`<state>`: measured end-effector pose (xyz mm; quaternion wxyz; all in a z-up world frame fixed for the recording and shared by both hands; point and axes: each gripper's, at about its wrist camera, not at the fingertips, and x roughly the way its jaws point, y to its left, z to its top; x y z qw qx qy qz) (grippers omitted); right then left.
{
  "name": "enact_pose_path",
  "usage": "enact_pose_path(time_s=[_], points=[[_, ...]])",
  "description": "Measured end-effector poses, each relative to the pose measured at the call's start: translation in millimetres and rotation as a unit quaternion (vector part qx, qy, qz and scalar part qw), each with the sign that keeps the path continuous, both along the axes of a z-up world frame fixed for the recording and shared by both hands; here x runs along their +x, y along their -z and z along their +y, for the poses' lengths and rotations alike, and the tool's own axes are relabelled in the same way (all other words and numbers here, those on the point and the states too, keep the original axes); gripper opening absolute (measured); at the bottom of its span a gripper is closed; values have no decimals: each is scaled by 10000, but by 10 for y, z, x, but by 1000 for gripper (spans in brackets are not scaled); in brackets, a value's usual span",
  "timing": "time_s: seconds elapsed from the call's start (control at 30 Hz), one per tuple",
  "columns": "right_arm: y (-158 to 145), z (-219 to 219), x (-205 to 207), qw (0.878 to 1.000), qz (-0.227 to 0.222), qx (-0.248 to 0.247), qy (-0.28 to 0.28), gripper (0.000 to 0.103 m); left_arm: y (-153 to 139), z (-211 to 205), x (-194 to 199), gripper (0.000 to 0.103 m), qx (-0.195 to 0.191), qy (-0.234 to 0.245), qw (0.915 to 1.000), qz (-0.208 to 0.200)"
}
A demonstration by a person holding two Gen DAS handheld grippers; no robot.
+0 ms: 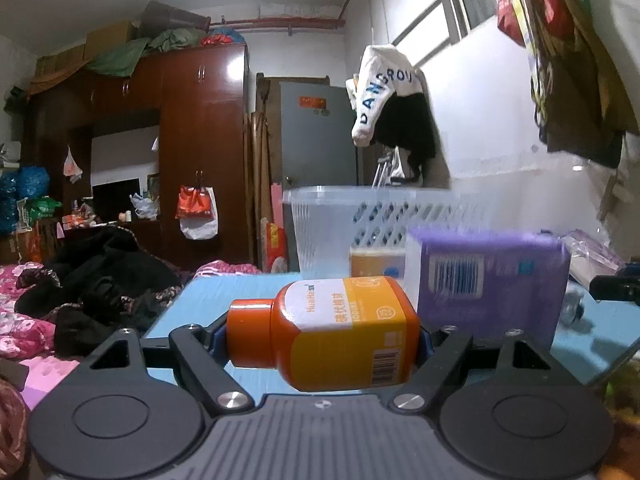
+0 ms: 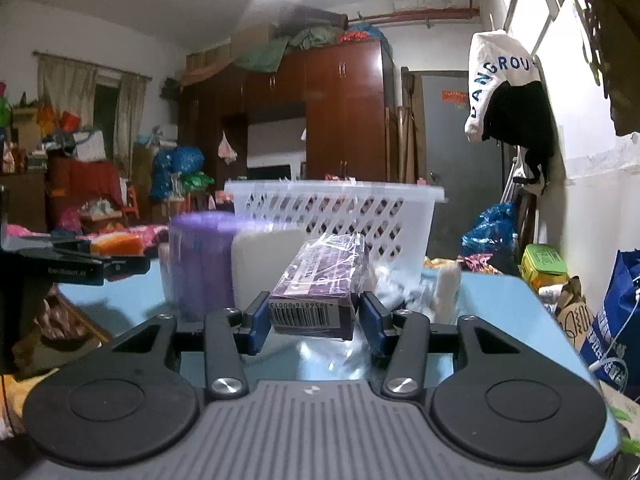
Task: Organize objects
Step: 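Carry the purple box and orange bottle over the white basket and release both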
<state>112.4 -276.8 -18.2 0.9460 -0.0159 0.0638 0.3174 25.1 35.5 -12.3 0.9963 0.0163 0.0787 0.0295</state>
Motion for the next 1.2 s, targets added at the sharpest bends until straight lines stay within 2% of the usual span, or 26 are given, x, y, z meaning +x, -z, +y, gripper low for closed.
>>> enact_pose_path(time_s=[0.27, 0.43, 0.53, 0.6, 0.67, 0.73, 0.8, 0.93, 1.03, 1.2], points=[[-426, -106, 378, 9998, -105, 184, 30, 51, -529, 85, 202, 83, -129, 340, 9988, -329], [-799, 114, 781, 9999, -74, -124, -77, 50, -968, 82, 506, 83, -220, 515, 9975, -432], [-1017, 366, 1065, 9989, -104, -457, -68, 50, -1203, 17, 854, 83, -205, 742, 9964, -352], [-1090, 555, 1291, 9971, -38, -757, 97, 50, -1323, -62, 1146, 83, -148, 796, 9967, -116], [-1124, 714, 1595, 9947, 242, -976, 218, 50, -1370, -147, 1406, 83, -15, 805, 9967, 130], [-1077, 820, 1841, 9905, 530, -1210, 369, 50, -1356, -193, 1745, 83, -14, 702, 9959, 564], [-981, 877, 2024, 9865, 837, -1335, 440, 50, -1280, -215, 2073, 83, -58, 649, 9919, 1089], [-795, 905, 2195, 9822, 1227, -1356, 419, 50, -1073, -177, 2473, 83, -285, 544, 9815, 1813], [-748, 904, 2275, 9804, 1400, -1330, 395, 50, -975, -79, 2591, 83, -591, 577, 9756, 2033], [-744, 865, 2304, 9779, 1527, -1385, 338, 50, -858, -2, 2648, 83, -594, 491, 9732, 2167]])
